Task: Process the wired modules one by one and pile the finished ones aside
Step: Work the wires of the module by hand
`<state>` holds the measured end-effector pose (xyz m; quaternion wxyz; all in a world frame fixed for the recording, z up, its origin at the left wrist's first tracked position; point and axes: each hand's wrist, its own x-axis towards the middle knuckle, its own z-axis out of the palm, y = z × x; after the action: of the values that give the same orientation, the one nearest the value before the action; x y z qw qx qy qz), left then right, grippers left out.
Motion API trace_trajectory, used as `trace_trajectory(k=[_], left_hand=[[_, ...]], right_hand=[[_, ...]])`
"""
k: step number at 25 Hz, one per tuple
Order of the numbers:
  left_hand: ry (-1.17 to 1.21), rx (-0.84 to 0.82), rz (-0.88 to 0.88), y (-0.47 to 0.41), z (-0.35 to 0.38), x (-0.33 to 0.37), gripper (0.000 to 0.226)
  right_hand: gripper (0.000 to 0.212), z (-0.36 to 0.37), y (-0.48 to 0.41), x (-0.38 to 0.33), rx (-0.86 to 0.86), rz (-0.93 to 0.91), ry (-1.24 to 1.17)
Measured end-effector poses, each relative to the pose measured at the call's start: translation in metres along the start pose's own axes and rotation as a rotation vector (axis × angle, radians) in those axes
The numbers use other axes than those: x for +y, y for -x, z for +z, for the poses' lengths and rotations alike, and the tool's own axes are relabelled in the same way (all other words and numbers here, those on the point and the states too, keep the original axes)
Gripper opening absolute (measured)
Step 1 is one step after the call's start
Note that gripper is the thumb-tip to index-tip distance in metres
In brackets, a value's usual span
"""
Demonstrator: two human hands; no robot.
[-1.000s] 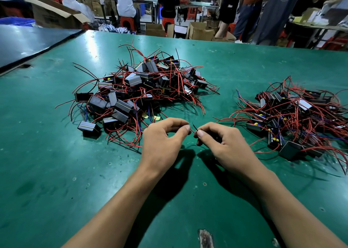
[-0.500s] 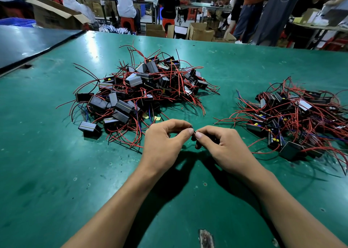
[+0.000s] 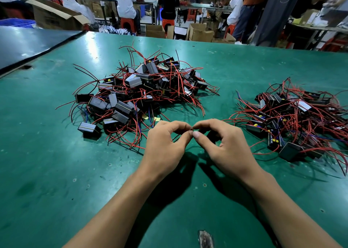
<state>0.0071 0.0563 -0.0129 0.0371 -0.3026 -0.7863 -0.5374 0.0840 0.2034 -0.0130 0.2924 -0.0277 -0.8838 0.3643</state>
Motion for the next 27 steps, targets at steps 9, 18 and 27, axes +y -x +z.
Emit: trace_trajectory(k=[9,18,27], left_hand=[[-0.156,0.005,0.187,0.003,-0.002,-0.001,0.013],[-0.017,-0.007,0.031,0.000,-0.001,-0.002,0.006],[0.143,-0.060,-0.081,-0.004,-0.005,-0.001,0.011]], right_hand=[[0.016,0.005,-0.002,0.002,0.038,-0.027,0.057],[0.008,0.007,-0.002,0.003,0.021,-0.013,-0.005],[0.012,0.004,0.000,0.009,-0.017,0.111,-0.107]])
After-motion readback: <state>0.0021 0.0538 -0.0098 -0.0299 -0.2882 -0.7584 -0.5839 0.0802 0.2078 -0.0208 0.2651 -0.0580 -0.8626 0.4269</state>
